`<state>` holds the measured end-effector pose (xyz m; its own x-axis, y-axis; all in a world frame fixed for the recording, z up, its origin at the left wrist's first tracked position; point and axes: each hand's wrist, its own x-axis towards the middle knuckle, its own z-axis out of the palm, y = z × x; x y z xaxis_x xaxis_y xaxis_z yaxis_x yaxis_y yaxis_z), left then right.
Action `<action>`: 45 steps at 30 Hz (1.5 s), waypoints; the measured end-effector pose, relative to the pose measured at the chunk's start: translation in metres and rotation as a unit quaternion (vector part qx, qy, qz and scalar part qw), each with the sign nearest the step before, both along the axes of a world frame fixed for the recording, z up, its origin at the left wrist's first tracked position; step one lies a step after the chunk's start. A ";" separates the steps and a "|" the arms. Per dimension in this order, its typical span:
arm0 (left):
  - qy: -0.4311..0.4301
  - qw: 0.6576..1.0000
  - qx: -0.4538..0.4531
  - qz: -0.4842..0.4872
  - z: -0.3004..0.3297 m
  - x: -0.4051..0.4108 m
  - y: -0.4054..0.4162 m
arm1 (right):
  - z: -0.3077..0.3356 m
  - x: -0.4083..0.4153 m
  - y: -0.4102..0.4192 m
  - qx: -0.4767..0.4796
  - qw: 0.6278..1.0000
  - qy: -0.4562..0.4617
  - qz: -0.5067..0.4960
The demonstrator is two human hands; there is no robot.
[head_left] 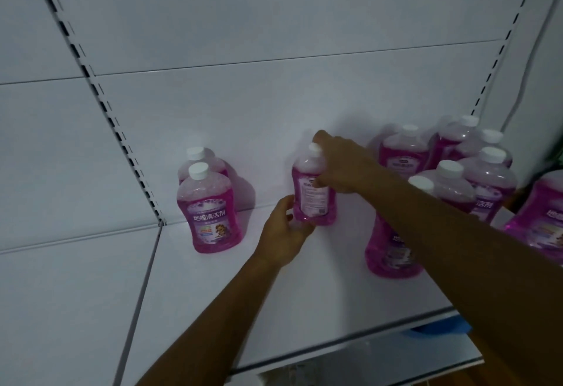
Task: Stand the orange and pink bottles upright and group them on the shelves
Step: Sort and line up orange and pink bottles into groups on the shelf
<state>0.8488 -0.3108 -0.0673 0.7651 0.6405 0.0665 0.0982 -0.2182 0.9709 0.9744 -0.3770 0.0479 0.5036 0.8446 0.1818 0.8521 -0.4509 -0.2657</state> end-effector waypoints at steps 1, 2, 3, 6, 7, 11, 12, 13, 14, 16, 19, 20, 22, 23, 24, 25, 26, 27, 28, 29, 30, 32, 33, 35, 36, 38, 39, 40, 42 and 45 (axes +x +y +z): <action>-0.001 1.000 0.014 0.014 -0.002 -0.005 0.003 | 0.001 -0.003 0.003 0.003 1.000 0.004 0.016; -0.003 0.999 0.026 0.024 -0.003 -0.011 0.006 | 0.001 -0.007 0.007 0.005 0.999 0.008 0.032; -0.003 0.999 0.034 0.032 -0.004 -0.016 0.009 | 0.001 -0.010 0.011 0.006 0.999 0.013 0.049; 0.002 0.997 0.062 0.051 -0.007 -0.029 0.014 | 0.002 -0.016 0.021 0.019 0.996 0.042 0.083; 0.003 0.996 0.073 0.054 -0.008 -0.032 0.014 | 0.004 -0.016 0.023 0.020 0.994 0.050 0.094; 0.000 0.992 0.102 0.073 -0.009 -0.041 0.012 | 0.014 -0.011 0.026 0.031 0.989 0.081 0.120; -0.002 0.991 0.111 0.077 -0.009 -0.042 0.012 | 0.015 -0.010 0.027 0.037 0.988 0.084 0.126; -0.002 0.990 0.117 0.075 -0.010 -0.043 0.011 | 0.014 -0.008 0.029 0.042 0.987 0.084 0.131; 0.000 0.991 0.114 0.069 -0.010 -0.043 0.011 | 0.012 -0.007 0.032 0.045 0.986 0.082 0.137; 0.007 0.994 0.097 0.059 -0.011 -0.044 0.010 | 0.007 -0.006 0.038 0.051 0.984 0.081 0.149; 0.002 0.994 0.092 0.060 -0.015 -0.048 0.014 | -0.003 -0.006 0.048 0.076 0.979 0.094 0.163; 0.003 0.994 0.096 0.060 -0.017 -0.048 0.015 | -0.006 -0.007 0.052 0.090 0.978 0.096 0.164; 0.008 0.992 0.108 0.060 -0.018 -0.049 0.017 | -0.012 -0.009 0.061 0.108 0.978 0.078 0.160; 0.010 0.991 0.117 0.062 -0.018 -0.049 0.019 | -0.014 -0.011 0.066 0.111 0.979 0.066 0.156; 0.011 0.990 0.125 0.066 -0.017 -0.049 0.020 | -0.015 -0.013 0.070 0.111 0.980 0.059 0.155; 0.009 0.989 0.130 0.072 -0.016 -0.049 0.021 | -0.017 -0.014 0.074 0.109 0.980 0.056 0.157; 0.006 0.988 0.132 0.076 -0.016 -0.049 0.022 | -0.017 -0.015 0.078 0.108 0.980 0.052 0.160; 0.006 0.988 0.131 0.078 -0.015 -0.049 0.023 | -0.018 -0.016 0.080 0.107 0.980 0.049 0.162; 0.007 0.988 0.130 0.079 -0.015 -0.050 0.024 | -0.019 -0.017 0.082 0.109 0.980 0.047 0.161; 0.010 0.989 0.128 0.078 -0.016 -0.049 0.025 | -0.019 -0.017 0.084 0.111 0.980 0.043 0.159; 0.013 0.989 0.124 0.077 -0.018 -0.049 0.026 | -0.019 -0.018 0.085 0.112 0.981 0.034 0.157; 0.020 0.990 0.113 0.076 -0.020 -0.048 0.028 | -0.019 -0.020 0.086 0.105 0.983 0.009 0.150; 0.022 0.991 0.109 0.074 -0.021 -0.048 0.029 | -0.019 -0.021 0.087 0.099 0.985 -0.003 0.143; 0.025 0.992 0.103 0.070 -0.022 -0.048 0.029 | -0.018 -0.022 0.086 0.094 0.986 -0.008 0.138; 0.025 0.992 0.101 0.067 -0.022 -0.048 0.029 | -0.018 -0.022 0.085 0.096 0.985 -0.001 0.140; 0.019 0.993 0.095 0.060 -0.021 -0.048 0.028 | -0.019 -0.022 0.081 0.101 0.984 0.009 0.143; 0.012 0.994 0.090 0.057 -0.019 -0.048 0.026 | -0.018 -0.023 0.078 0.100 0.985 0.008 0.143; 0.005 0.995 0.084 0.055 -0.017 -0.047 0.024 | -0.018 -0.023 0.075 0.096 0.985 0.004 0.146; -0.027 0.998 0.041 0.050 -0.014 -0.042 0.020 | -0.017 -0.026 0.069 0.077 0.985 -0.008 0.152; -0.041 0.997 0.021 0.059 -0.015 -0.028 0.016 | -0.011 -0.030 0.061 0.062 0.990 0.004 0.127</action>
<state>0.8211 -0.2945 -0.0827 0.6757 0.7207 0.1550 0.0453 -0.2505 0.9671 0.9447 -0.3162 0.0372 0.2801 0.9156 0.2883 0.9314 -0.1866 -0.3125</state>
